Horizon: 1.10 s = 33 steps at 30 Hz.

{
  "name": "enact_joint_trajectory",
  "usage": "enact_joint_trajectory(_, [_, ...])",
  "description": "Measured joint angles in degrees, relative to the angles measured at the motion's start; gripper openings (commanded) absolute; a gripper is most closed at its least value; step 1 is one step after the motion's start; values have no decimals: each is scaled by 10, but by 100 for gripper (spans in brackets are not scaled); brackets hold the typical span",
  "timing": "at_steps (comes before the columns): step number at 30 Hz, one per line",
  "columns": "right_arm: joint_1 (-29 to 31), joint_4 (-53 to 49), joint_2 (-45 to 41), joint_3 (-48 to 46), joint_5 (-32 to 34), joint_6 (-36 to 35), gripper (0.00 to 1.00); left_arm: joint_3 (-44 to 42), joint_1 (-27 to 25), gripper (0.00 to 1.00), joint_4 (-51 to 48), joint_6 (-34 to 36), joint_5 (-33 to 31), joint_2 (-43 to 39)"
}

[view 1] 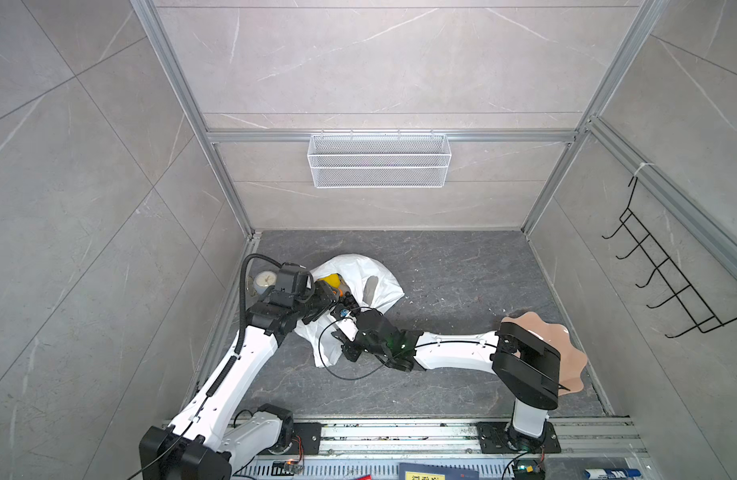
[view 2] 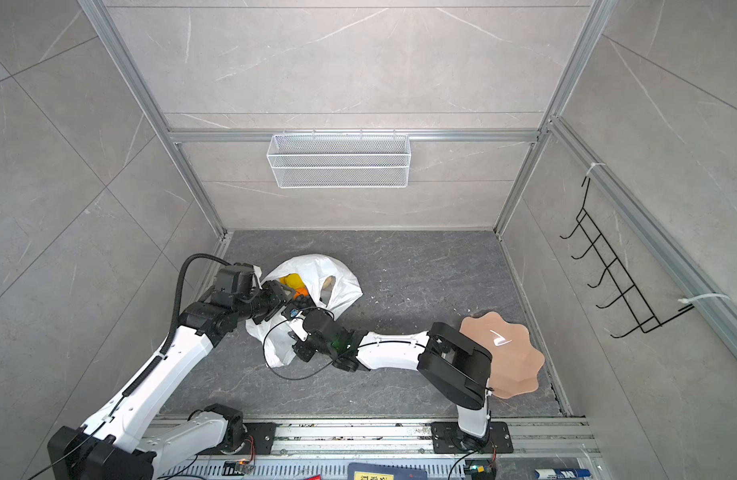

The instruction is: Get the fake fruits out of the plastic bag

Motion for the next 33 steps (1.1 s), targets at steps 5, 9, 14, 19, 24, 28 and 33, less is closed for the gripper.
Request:
enact_joint_trajectory(5, [0, 10, -8, -23, 33, 8, 0, -25, 0, 58, -13, 8, -36, 9])
enact_joint_trajectory(9, [4, 22, -12, -32, 45, 10, 0, -80, 0, 66, -23, 8, -64, -6])
enact_joint_trajectory(14, [19, 35, -12, -33, 62, 10, 0, -110, 0, 73, -31, 8, -81, -4])
enact_joint_trajectory(19, [35, 36, -12, -33, 82, 10, 0, -116, 0, 77, -21, 8, -92, 18])
enact_joint_trajectory(24, [46, 35, -7, -33, 110, 10, 0, -123, -1, 77, -24, 10, -95, 28])
enact_joint_trajectory(28, [49, 32, 4, -33, 139, 10, 0, -129, -7, 77, -48, 10, -101, -19])
enact_joint_trajectory(33, [53, 32, 19, -27, 162, 10, 0, -129, -10, 78, -75, 1, -106, -85])
